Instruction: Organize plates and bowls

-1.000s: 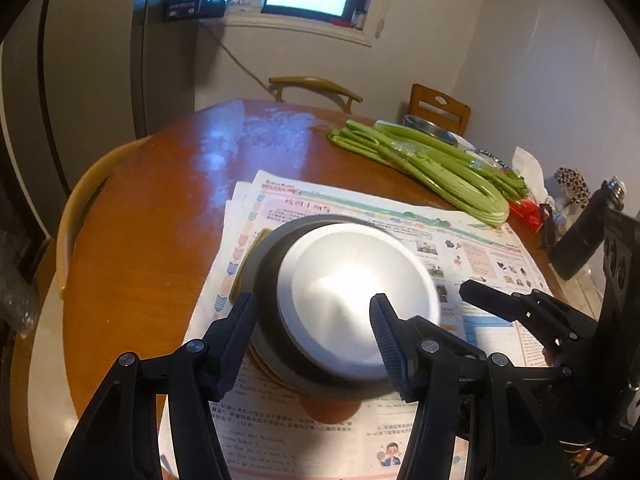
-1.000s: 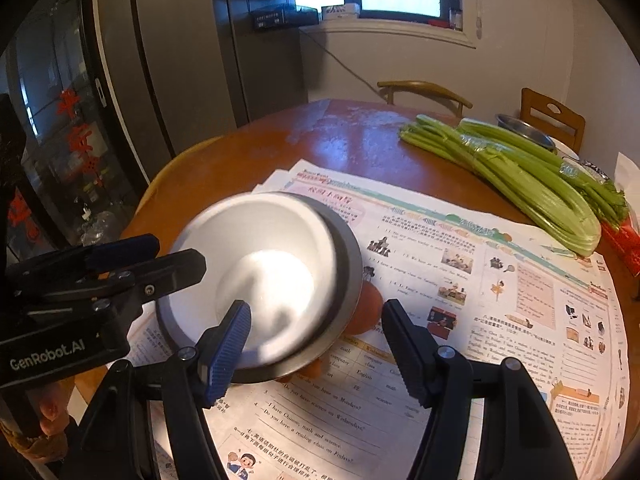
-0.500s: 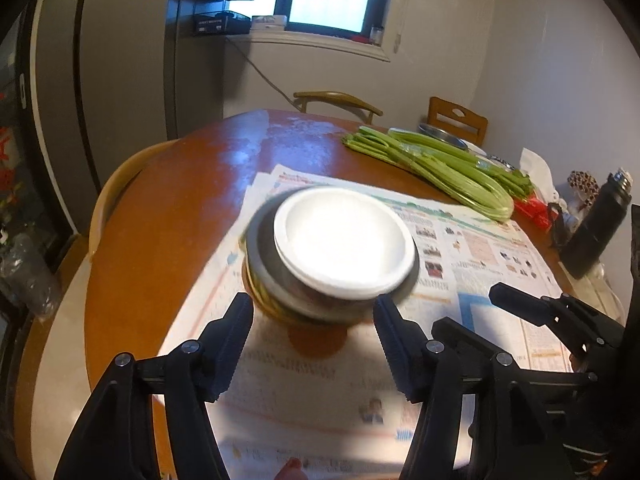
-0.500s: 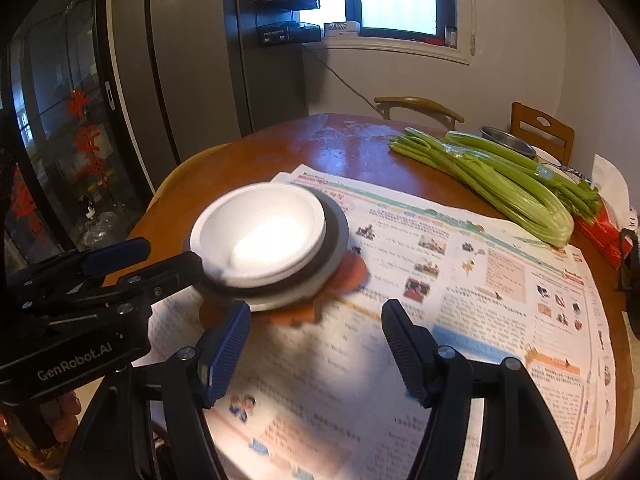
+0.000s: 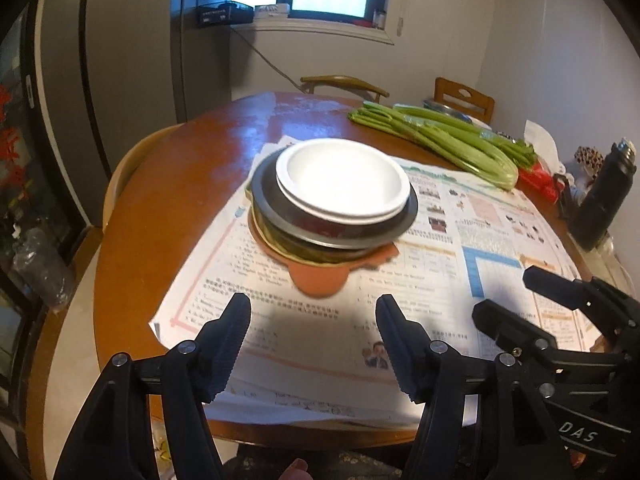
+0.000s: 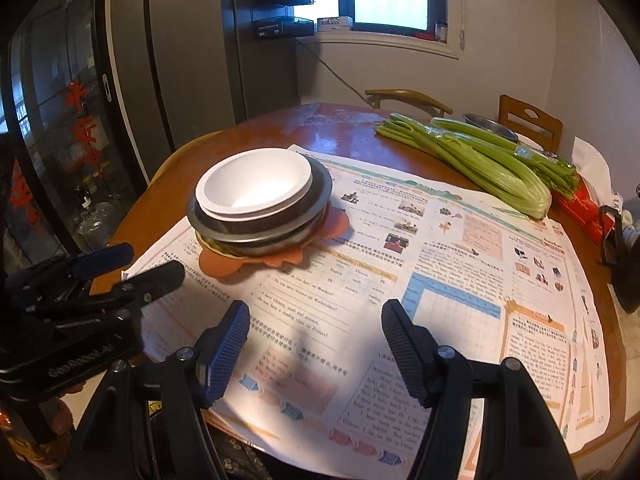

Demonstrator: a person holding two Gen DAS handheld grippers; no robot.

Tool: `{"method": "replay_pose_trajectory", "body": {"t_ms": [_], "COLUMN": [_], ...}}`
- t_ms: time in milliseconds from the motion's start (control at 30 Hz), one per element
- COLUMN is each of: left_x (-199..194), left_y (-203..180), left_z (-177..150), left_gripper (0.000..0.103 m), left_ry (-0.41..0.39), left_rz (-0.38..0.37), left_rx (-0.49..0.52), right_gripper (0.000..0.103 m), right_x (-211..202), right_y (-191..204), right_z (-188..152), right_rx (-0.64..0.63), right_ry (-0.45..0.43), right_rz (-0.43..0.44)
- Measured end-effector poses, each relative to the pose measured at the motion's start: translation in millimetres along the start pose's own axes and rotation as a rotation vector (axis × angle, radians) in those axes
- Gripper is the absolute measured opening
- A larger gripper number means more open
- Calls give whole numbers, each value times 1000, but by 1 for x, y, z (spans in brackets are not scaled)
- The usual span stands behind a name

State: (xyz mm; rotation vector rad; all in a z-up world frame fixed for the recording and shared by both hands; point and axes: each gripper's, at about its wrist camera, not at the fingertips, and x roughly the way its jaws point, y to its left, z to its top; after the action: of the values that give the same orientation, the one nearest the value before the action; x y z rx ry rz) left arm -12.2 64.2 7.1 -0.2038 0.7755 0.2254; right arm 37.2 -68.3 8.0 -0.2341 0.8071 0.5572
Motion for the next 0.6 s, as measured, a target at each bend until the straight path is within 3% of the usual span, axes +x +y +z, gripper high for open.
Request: {"method": "replay_pose_trajectory", "body": {"t_ms": [600], "left_x": [-12], "left_y": [-3], "left_z": [-12], "left_gripper": [67], "left_ry": [-15], "left_rz": [-15], "left_rx": [38], "right_gripper": [68], "right_x": [-19], "right_y": [3], "right_z": [-24], "right_rx": [31], "right_ry": [12], "right_rz": [-55]}}
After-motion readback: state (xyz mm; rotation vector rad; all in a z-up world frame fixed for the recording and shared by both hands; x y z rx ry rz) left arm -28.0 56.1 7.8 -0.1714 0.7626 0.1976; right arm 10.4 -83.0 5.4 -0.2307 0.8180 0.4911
